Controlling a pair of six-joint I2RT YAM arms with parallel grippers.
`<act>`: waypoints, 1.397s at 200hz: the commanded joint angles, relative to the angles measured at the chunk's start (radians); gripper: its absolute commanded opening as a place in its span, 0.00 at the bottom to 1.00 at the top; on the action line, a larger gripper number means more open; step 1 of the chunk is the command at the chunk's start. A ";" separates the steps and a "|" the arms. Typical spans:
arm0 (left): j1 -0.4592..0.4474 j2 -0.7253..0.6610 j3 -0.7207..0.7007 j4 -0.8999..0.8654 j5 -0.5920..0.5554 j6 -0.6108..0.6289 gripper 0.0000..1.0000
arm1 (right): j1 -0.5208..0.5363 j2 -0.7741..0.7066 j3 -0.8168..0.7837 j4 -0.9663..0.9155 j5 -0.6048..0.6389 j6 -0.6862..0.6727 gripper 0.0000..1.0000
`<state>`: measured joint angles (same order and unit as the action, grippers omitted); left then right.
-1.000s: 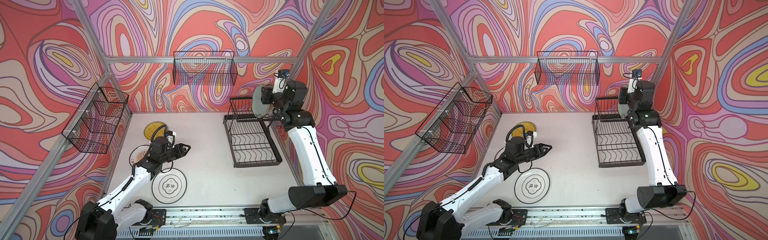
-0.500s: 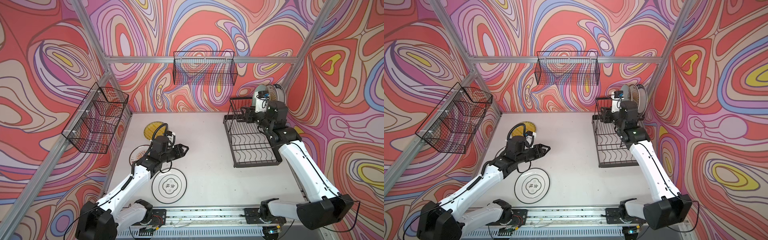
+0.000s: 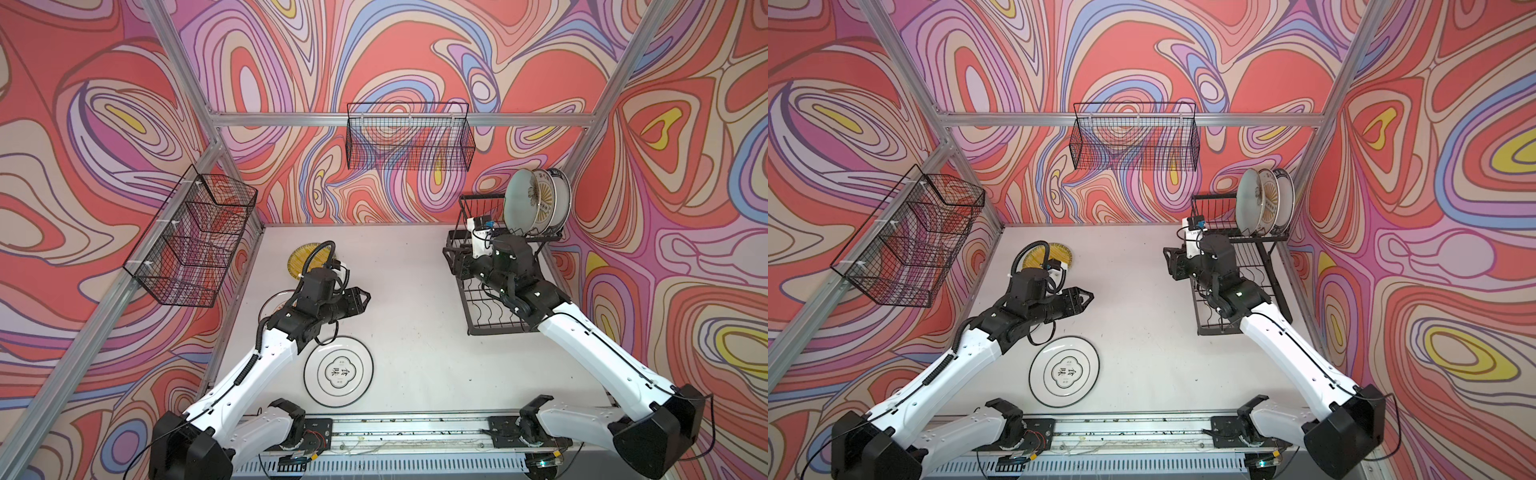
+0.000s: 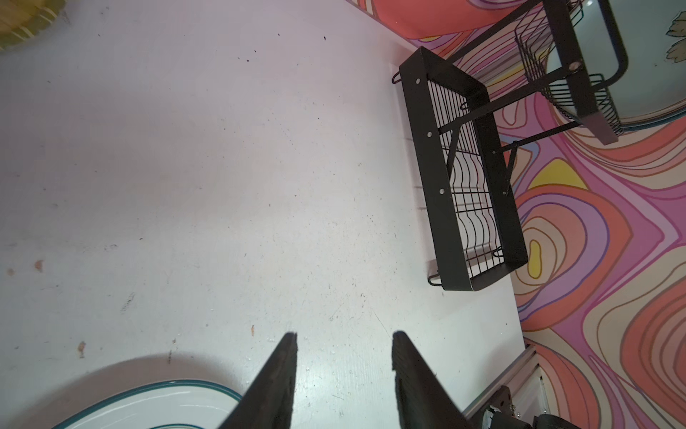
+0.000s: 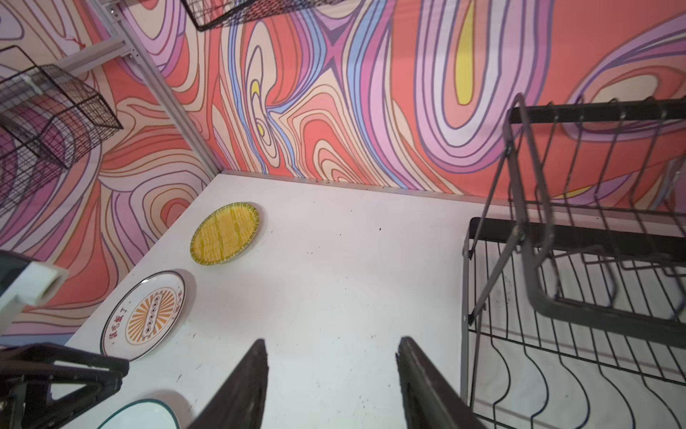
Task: Load plates into a dish rack
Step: Pick up the plate from the bottom-center of the table.
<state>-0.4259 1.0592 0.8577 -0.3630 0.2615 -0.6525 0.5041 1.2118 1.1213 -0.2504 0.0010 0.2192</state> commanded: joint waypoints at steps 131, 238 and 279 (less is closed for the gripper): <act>-0.004 -0.010 -0.075 -0.145 -0.157 -0.010 0.46 | 0.232 0.171 -0.183 0.199 0.013 0.225 0.54; -0.004 0.039 -0.084 -0.161 -0.198 -0.018 0.44 | 0.322 0.378 -0.244 0.320 -0.164 0.385 0.52; -0.005 0.036 -0.092 -0.155 -0.194 -0.022 0.44 | 0.367 0.482 -0.258 0.428 -0.252 0.468 0.52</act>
<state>-0.4259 1.0946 0.7784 -0.4866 0.0841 -0.6628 0.8421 1.6295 0.8787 0.0887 -0.1787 0.6197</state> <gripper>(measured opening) 0.441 0.519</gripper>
